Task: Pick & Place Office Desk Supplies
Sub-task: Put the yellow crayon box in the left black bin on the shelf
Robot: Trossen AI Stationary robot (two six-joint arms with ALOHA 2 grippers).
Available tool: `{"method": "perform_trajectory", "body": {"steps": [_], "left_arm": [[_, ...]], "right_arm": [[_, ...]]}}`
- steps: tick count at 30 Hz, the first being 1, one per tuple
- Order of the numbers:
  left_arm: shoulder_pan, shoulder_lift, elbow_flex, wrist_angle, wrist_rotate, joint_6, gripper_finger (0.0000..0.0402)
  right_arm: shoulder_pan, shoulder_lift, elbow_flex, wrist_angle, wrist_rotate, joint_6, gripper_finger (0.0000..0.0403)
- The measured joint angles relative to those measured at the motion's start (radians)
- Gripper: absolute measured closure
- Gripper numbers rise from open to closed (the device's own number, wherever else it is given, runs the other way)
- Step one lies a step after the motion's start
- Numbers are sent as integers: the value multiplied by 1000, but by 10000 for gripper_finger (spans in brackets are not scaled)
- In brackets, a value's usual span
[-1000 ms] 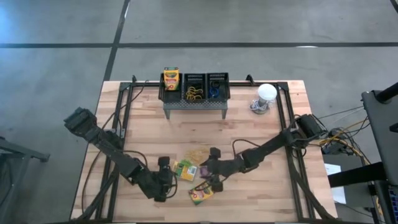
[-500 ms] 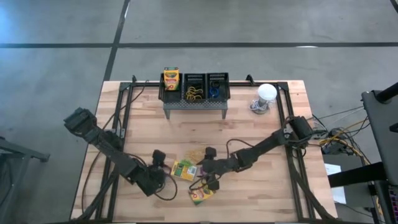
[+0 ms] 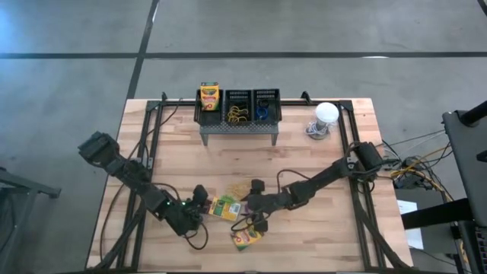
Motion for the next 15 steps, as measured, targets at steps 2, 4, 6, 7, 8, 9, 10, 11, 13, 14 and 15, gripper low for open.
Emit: {"method": "perform_trajectory", "body": {"steps": [2,4,6,7,8,9,10,11,13,14,15], "left_arm": [[10,0,-15,50,15,40,220],[27,0,-26,106,47,62,220],[43,0,-37,144,69,69,220],[50,0,-41,158,72,69,222],[55,0,-41,168,73,69,224],[59,0,-43,181,73,69,227],[62,0,-46,197,73,71,231],[65,0,-47,212,76,73,237],[73,0,-48,247,109,81,253],[77,0,-48,263,128,82,263],[81,0,-48,279,147,81,273]], "right_arm": [[0,0,0,0,0,0,154],[0,0,0,-1,0,0,154],[1,0,0,-1,0,0,154],[1,0,0,-1,0,0,154],[1,0,0,-1,0,0,154],[1,0,0,-1,0,0,154],[1,0,0,-1,0,0,154],[1,0,0,-2,0,0,154],[1,0,0,-3,0,0,156],[1,0,0,-4,0,0,156],[1,0,0,-4,0,0,156]]}}
